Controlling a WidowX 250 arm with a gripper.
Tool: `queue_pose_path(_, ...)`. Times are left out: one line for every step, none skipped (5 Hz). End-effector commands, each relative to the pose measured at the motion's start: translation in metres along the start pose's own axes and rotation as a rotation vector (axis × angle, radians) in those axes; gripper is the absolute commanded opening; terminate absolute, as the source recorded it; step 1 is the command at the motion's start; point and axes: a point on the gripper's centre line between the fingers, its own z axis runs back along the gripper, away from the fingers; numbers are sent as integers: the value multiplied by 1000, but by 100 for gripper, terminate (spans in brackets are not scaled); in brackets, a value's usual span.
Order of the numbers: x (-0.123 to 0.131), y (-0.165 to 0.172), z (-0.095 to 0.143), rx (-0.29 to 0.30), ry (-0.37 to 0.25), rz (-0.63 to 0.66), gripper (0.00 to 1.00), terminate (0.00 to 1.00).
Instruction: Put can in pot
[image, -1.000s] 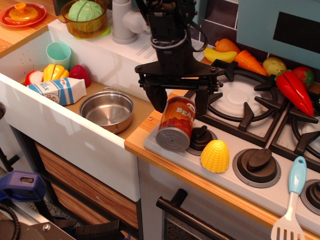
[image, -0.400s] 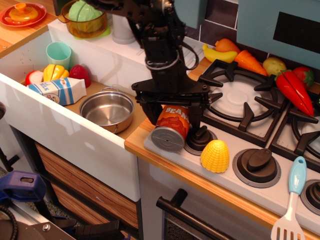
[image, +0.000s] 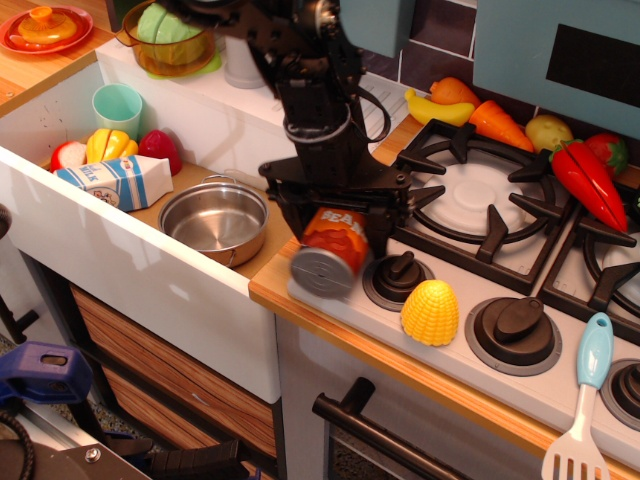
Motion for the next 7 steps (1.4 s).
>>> queue_pose_path(41, 51, 44, 197, -8, -163, 0, 0)
queue_pose_path(71, 90, 51, 291, -90, -255, 0, 0)
queue_pose_path(98, 115, 42, 311, -201, -317, 0, 0)
queue_pose_path(102, 121, 19, 291, -297, -304, 100, 0)
queue_pose_path(100, 121, 11, 290, -360, -314, 100, 0)
queue_pose_path(100, 121, 11, 290, -360, -314, 100, 0)
queue_pose_path(100, 121, 11, 290, -360, -314, 100, 0)
